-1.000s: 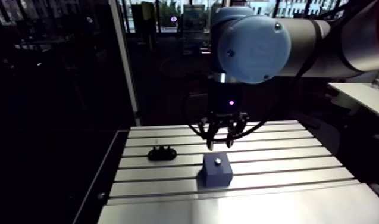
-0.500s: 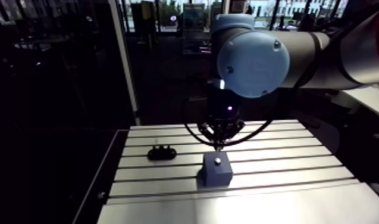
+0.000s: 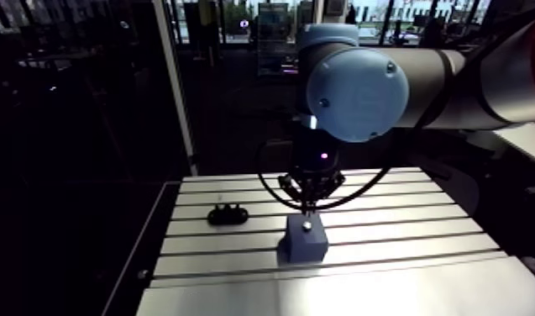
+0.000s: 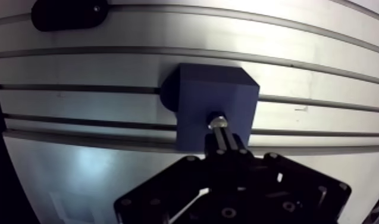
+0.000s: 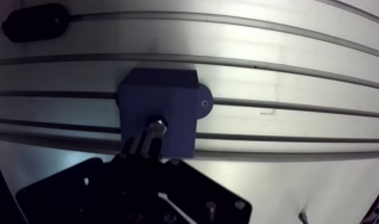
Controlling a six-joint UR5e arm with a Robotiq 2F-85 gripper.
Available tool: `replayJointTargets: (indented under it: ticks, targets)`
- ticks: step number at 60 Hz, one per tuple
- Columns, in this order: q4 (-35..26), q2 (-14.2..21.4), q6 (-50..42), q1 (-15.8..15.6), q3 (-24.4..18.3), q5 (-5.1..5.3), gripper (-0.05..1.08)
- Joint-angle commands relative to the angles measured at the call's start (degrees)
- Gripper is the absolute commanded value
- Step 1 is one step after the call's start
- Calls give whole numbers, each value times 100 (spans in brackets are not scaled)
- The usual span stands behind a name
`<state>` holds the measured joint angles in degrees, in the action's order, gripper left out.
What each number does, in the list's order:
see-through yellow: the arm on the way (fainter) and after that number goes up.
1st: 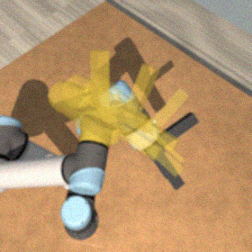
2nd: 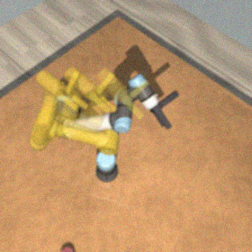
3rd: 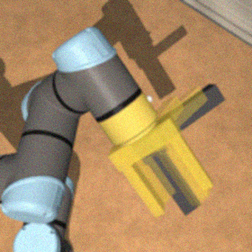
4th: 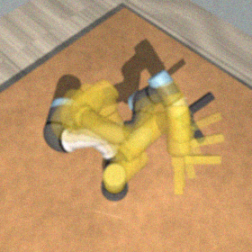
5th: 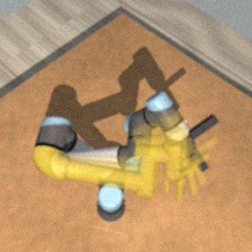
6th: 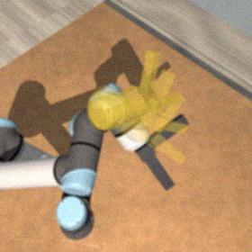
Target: Pick up the M10 bolt and insert it into the hex recess until seated.
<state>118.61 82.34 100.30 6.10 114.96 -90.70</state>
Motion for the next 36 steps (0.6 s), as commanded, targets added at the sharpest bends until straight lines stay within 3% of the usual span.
replayJointTargets:
  ticks: [1, 6, 10, 18, 36]
  targets:
    - [18, -12, 29, 5, 38, -3, 107]
    - [25, -12, 45, 12, 74, -13, 107]
    - [100, -12, 54, 30, 124, 53, 107]
    - [284, -35, 73, 31, 204, 74, 107]
    - [326, -56, 139, 31, 241, 59, 107]
